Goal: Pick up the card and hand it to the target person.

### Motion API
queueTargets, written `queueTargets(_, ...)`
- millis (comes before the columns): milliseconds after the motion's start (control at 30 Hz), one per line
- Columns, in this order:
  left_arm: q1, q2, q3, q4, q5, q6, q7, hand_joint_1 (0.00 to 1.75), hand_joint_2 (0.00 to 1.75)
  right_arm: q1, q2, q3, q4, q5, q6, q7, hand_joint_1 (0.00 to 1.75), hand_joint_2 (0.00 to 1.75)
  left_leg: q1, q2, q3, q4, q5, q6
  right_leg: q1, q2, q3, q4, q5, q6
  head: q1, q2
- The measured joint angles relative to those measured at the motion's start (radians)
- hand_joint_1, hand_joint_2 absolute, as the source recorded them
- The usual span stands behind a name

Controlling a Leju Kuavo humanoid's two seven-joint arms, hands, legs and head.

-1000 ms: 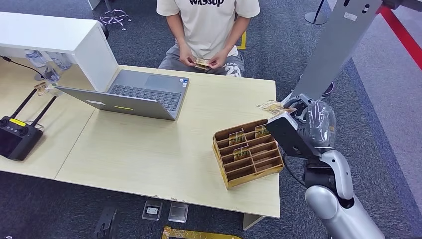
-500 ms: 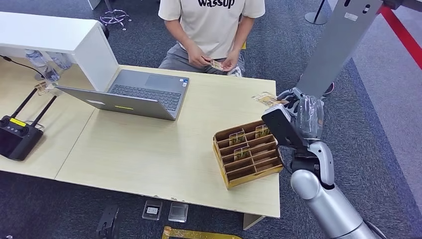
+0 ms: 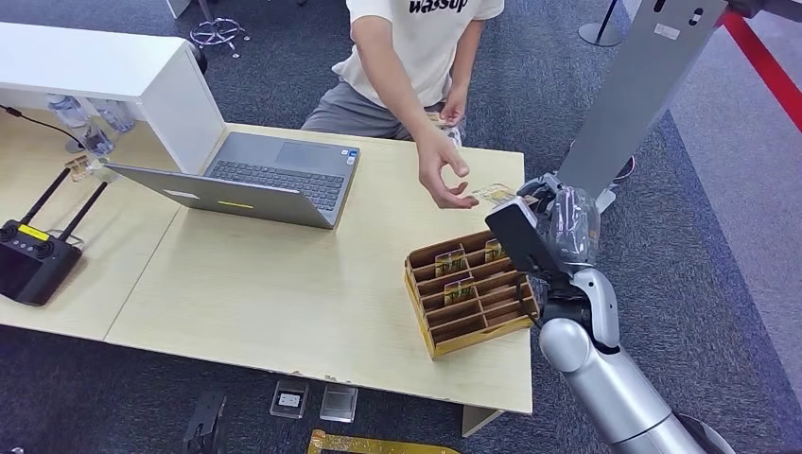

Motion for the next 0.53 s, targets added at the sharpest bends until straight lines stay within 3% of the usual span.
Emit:
queueTargets(200,0.004,0.000,0.000,0.000,0.004,-0.010,-0.013,0.00,0.00,-0.004,0.011,0.007,0.025,-0.001,0.005,0.001,1.55,1.75,0.000,0.000,0.000,0.000,0.000,0.000,0.000,0.000,0.000,0.000,0.000,0.000,0.000,0.000)
queueTargets(333,0.005,0.000,0.000,0.000,0.004,-0.025,-0.027,0.00,1.75,-0.005,0.014,0.010,0.038,-0.006,0.010,0.001,0.07,1.75,0.000,0.000,0.000,0.000,0.000,0.000,0.000,0.000,0.000,0.000,0.000,0.000,-0.001,0.000)
queueTargets(467,0.006,0.000,0.000,0.000,0.002,-0.033,-0.034,0.00,0.00,-0.006,0.016,0.011,0.045,-0.015,0.015,0.000,0.00,1.75,0.000,0.000,0.000,0.000,0.000,0.000,0.000,0.000,0.000,0.000,0.000,0.000,0.000,0.000)
queueTargets(533,0.006,0.000,0.000,0.000,0.002,-0.028,-0.034,0.00,0.00,-0.006,0.016,0.011,0.046,-0.018,0.018,-0.001,0.00,1.75,0.000,0.000,0.000,0.000,0.000,0.000,0.000,0.000,0.000,0.000,0.000,0.000,0.000,0.000)
